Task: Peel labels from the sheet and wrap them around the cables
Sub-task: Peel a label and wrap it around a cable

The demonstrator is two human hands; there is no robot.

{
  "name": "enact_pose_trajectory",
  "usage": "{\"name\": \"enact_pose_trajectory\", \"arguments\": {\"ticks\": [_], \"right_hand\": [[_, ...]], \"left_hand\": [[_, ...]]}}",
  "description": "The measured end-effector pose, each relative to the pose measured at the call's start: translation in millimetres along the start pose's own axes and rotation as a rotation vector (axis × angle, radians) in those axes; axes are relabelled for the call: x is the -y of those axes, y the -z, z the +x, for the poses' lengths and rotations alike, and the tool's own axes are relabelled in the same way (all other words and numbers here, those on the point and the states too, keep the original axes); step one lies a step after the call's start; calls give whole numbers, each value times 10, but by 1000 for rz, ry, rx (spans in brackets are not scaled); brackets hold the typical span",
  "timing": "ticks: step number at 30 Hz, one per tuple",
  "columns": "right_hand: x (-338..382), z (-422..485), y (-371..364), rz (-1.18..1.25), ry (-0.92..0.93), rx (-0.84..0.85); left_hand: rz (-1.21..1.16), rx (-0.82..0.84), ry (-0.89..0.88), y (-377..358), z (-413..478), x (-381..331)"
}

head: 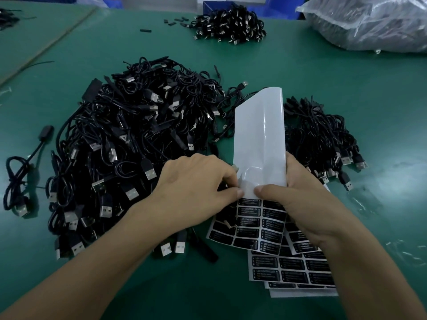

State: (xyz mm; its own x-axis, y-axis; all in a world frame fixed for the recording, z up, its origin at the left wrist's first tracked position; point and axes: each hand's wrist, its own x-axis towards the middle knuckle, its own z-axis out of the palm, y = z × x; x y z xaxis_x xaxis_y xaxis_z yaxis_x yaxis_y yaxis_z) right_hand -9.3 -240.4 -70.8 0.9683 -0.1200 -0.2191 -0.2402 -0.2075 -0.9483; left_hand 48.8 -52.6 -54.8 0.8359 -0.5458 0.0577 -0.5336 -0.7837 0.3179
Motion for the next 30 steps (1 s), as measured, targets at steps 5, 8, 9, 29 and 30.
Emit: {"name": "enact_pose_trajectory", "arguments": {"ticks": [5, 8, 9, 29, 30], "right_hand": [[1, 2, 6, -1, -16, 11], [4, 4, 7, 0, -19, -7], [4, 3, 5, -4, -20, -10], [37, -11, -18, 40, -45, 24], [40, -9, -20, 51, -51, 28]], "left_hand": [[-6, 13, 11, 0, -1, -2], [15, 1, 15, -18, -10, -5], [23, 0, 17, -23, -16, -7], [-45, 39, 36, 42, -17, -12], [-48, 33, 35, 42, -16, -3]]}}
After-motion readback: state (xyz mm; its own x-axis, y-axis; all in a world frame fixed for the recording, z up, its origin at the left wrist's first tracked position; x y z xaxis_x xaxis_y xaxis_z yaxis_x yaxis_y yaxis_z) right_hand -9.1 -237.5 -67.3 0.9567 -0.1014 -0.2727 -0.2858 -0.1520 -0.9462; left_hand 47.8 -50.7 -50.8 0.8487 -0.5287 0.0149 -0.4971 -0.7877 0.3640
